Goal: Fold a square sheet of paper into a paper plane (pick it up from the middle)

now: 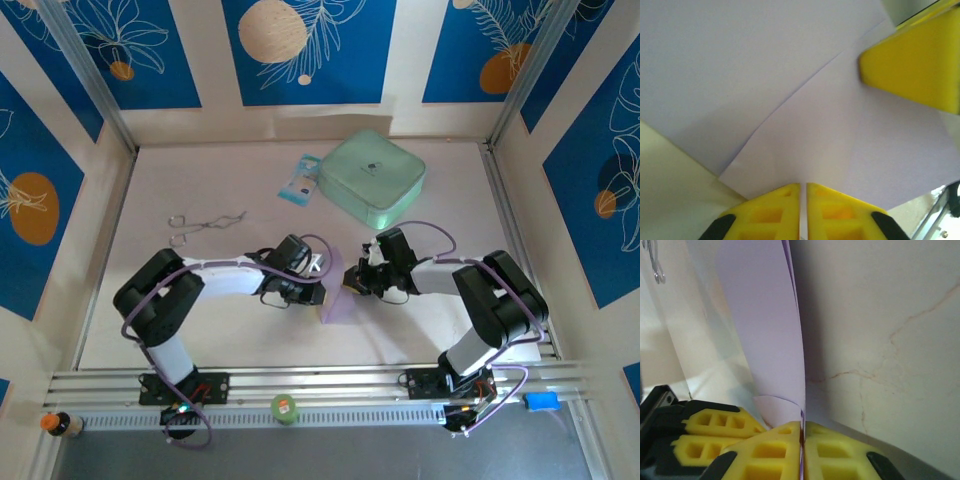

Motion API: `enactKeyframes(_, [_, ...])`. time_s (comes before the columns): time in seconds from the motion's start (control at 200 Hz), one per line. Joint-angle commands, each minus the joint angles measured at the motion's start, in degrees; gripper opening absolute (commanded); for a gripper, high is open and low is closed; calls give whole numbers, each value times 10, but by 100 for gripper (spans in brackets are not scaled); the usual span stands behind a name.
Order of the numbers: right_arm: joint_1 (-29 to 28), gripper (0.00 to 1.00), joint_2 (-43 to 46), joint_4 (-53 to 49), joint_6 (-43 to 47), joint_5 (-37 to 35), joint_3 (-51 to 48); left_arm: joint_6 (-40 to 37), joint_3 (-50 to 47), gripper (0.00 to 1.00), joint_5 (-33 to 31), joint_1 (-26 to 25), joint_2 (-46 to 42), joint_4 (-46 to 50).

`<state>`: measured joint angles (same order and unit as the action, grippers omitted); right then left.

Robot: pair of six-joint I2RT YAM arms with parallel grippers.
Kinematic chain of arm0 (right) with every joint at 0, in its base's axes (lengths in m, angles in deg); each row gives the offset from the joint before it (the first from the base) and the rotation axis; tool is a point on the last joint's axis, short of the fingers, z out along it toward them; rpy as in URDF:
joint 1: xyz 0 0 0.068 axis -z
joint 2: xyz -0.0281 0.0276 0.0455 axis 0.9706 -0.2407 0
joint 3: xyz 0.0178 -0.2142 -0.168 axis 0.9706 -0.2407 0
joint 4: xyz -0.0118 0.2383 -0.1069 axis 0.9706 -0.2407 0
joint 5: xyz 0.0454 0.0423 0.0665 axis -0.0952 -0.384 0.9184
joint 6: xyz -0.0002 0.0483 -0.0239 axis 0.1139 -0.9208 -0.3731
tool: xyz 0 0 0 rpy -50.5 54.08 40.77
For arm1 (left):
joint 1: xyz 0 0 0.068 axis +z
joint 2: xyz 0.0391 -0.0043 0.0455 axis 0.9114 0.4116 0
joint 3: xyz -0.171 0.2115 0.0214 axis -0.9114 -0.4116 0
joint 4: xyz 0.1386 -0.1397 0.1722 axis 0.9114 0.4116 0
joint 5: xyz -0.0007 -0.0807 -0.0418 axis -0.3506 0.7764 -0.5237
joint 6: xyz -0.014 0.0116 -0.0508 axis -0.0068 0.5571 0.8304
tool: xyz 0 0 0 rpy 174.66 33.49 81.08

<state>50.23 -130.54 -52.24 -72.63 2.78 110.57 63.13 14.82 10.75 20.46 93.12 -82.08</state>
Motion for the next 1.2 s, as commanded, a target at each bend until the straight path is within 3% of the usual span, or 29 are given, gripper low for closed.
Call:
enactKeyframes(0.0, [2,6,12,6,10,17,-7,2,-5,17,-10,1,-36,10])
enactKeyframes(0.285, [-7,5,93,-47,41,-24,-5,-14,-11,25,-76,1,-112,24])
enactKeyframes(0.56, [-56,4,187,-195,85,-168,40,-41,-43,30,-179,2,-221,33])
enactKeyframes(0.905, [-128,3,251,-377,-27,-327,120,-39,-129,42,-212,4,-354,-57])
enactKeyframes(1.195, [-145,3,325,-433,-64,-377,114,-89,-89,59,-242,8,-377,7])
